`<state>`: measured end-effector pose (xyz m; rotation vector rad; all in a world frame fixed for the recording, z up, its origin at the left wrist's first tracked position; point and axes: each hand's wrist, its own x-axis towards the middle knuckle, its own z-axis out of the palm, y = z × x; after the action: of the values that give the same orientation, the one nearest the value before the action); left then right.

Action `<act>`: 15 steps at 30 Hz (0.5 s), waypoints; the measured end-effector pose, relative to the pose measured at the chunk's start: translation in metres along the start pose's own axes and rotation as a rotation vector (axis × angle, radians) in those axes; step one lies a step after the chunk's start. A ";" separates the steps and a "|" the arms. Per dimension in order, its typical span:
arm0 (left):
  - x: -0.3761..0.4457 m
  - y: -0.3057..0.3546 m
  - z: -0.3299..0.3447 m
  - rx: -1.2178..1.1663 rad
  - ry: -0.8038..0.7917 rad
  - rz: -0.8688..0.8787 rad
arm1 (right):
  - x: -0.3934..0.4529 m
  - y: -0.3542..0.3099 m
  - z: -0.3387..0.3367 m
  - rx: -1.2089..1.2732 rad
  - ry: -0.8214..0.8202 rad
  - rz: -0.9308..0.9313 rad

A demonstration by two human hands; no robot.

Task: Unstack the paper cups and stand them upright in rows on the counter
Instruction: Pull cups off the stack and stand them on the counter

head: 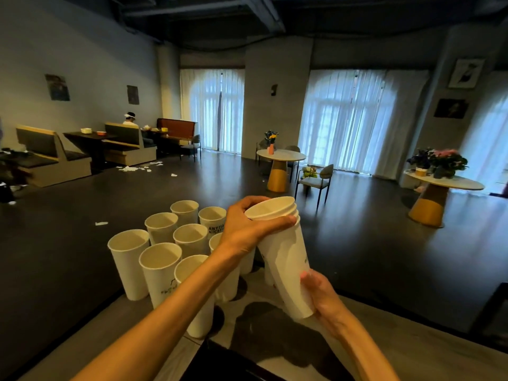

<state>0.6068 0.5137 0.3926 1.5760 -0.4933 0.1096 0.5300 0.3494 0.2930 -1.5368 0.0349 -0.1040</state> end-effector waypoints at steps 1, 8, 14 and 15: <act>-0.001 0.001 -0.004 0.013 0.030 0.010 | 0.001 0.002 0.005 -0.061 0.033 -0.026; 0.007 0.021 -0.036 0.007 0.200 0.120 | 0.018 0.050 0.022 -0.355 0.176 0.055; 0.017 0.039 -0.059 -0.048 0.279 0.215 | 0.043 0.080 0.034 -0.287 0.271 0.147; 0.020 0.037 -0.063 -0.059 0.295 0.219 | 0.047 0.083 0.036 -0.259 0.288 0.152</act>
<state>0.6251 0.5708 0.4389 1.4145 -0.4307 0.4835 0.5835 0.3833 0.2132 -1.7608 0.4071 -0.2053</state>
